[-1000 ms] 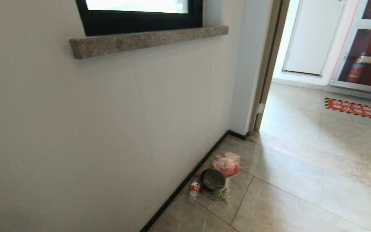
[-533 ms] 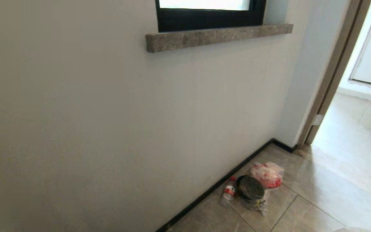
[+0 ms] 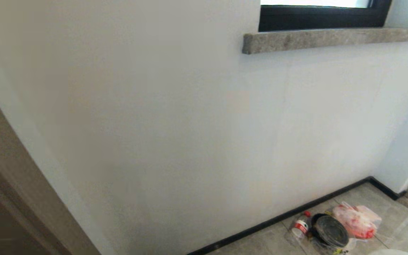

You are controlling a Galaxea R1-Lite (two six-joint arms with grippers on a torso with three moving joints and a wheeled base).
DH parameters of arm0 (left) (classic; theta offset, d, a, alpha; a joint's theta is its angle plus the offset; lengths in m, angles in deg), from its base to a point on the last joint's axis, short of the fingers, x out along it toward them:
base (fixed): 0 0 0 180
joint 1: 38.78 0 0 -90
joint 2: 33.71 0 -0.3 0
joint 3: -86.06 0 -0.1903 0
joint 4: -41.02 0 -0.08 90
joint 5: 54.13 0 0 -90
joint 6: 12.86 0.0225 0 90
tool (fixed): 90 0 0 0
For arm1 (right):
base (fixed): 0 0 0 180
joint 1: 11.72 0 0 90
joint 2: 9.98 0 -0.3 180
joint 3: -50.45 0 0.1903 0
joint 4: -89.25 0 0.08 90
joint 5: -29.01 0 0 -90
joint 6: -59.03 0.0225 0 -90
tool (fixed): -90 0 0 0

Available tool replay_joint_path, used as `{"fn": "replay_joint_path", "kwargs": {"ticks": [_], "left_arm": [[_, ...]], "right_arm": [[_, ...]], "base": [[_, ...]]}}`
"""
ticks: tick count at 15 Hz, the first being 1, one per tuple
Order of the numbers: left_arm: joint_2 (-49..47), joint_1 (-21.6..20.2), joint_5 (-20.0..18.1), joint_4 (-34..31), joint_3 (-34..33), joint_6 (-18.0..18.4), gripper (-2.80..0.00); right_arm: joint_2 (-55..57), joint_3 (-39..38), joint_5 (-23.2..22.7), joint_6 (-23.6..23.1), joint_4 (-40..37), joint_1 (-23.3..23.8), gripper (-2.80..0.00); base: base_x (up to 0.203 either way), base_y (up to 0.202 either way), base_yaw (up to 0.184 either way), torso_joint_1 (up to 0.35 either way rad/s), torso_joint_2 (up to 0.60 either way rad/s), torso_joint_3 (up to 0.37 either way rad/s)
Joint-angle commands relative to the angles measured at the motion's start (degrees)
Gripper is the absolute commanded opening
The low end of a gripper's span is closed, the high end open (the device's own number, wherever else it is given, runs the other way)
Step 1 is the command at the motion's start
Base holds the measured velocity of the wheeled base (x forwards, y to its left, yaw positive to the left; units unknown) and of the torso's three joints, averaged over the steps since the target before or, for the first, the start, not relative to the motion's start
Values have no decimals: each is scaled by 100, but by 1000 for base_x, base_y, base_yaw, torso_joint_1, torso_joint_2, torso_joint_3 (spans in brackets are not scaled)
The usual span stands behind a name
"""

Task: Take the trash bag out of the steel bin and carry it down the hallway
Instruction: Put the trash bag at the door

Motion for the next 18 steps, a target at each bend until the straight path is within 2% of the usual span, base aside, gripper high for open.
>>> {"fn": "replay_joint_path", "kwargs": {"ticks": [1,10,18], "left_arm": [[-2,-2,1,7,-17,0,-280],[-2,-2,1,9,-9,0,-280],[-2,-2,1,0,-17,0,-280]], "right_arm": [[-1,-9,0,11,2,0,-280],[-1,-9,-9,12,-6,0,-280],[-1,-9,-8,12,-6,0,-280]], "base": [[2,-13,171,-1,2,3],[-1,-8,162,1,5,3],[-1,0,8,0,0,0]]}}
